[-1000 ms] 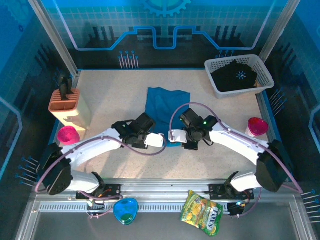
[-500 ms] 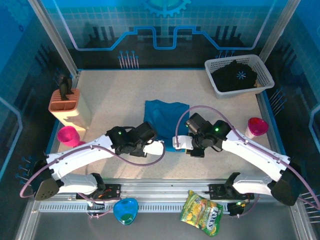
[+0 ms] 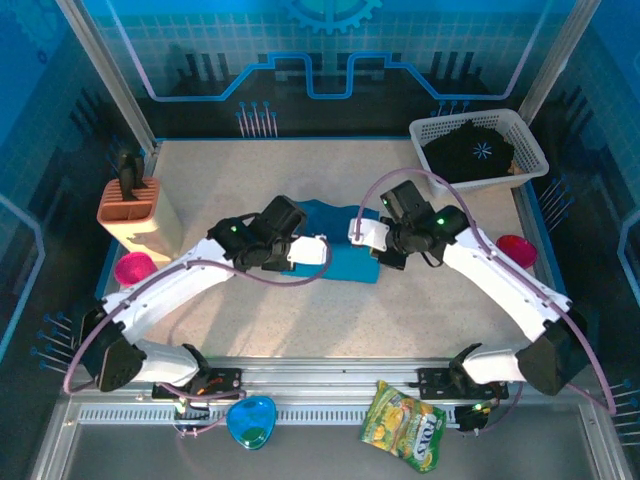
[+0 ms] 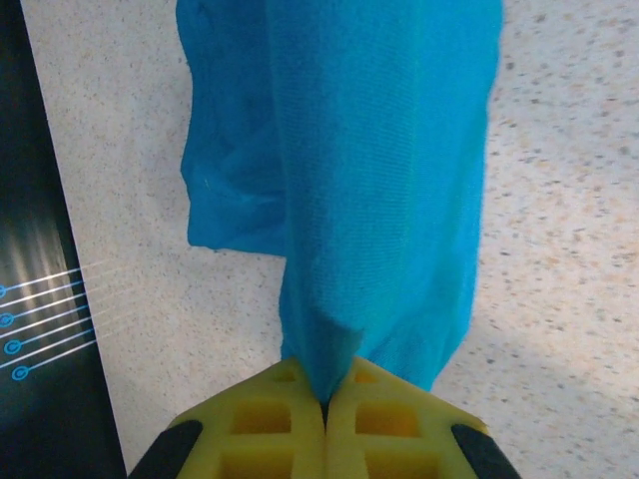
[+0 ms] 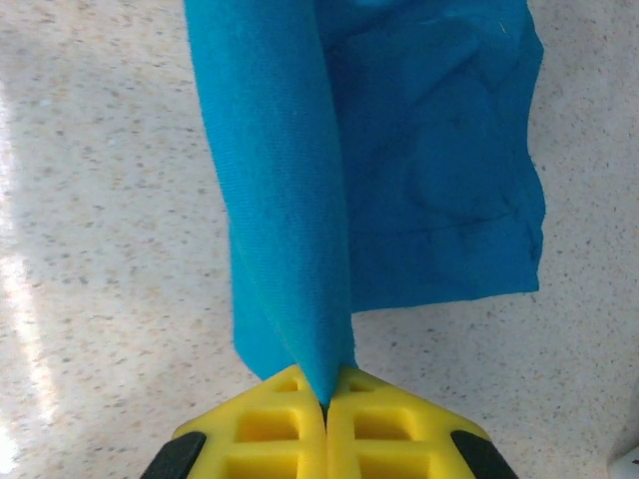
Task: Fold and stack the t-shirts
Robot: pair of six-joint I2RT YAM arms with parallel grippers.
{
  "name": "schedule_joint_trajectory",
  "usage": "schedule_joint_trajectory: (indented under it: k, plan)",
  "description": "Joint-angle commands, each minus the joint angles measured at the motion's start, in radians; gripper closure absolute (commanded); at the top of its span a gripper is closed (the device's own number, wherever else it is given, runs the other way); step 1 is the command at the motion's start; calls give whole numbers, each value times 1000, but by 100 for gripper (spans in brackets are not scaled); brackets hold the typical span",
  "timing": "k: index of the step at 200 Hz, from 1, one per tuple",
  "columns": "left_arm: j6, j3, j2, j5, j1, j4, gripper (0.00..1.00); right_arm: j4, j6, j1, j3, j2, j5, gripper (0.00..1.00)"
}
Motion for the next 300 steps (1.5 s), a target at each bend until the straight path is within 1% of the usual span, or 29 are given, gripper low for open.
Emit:
schedule_joint_trajectory:
  k: [1, 40, 78, 103, 158, 196, 219, 225, 234, 253, 262, 269, 277, 279, 292, 300]
  plan:
    - [84, 61, 59, 76, 52, 44, 100, 40, -34, -43, 46, 80, 12, 100]
    - [152, 178, 215, 167, 145, 44, 100, 127, -19, -95, 92, 223, 77, 100]
    - [168, 235, 331, 211, 193, 102, 100, 212, 4, -135, 126, 313, 111, 100]
    - [165, 232, 393, 214, 219, 157, 100, 266, 4, -156, 135, 365, 105, 100]
    - [148, 206, 501, 209, 265, 320, 100, 403, 27, -184, 147, 493, 136, 100]
    - [122, 188, 566, 186, 275, 424, 100, 480, 76, -188, 150, 576, 160, 100]
    - [98, 155, 587, 158, 275, 522, 100, 522, 120, -189, 152, 615, 194, 100]
    - [90, 142, 591, 148, 275, 550, 100, 534, 135, -189, 152, 622, 204, 98]
    - [85, 121, 598, 129, 275, 594, 94, 552, 159, -190, 150, 631, 214, 97]
    - [68, 84, 604, 85, 276, 671, 90, 603, 209, -192, 139, 639, 229, 93]
    - [55, 67, 600, 64, 274, 702, 88, 627, 228, -194, 134, 639, 226, 89]
    - [44, 50, 593, 45, 272, 739, 85, 647, 247, -193, 130, 638, 227, 83]
    - [29, 22, 582, 21, 269, 788, 80, 665, 270, -194, 129, 635, 225, 82]
    - [25, 17, 578, 14, 270, 800, 79, 668, 277, -194, 128, 634, 225, 80]
    - [2, -15, 557, -29, 266, 869, 76, 695, 314, -193, 129, 625, 218, 74]
    - [-10, -28, 547, -54, 265, 895, 72, 708, 338, -193, 127, 617, 213, 68]
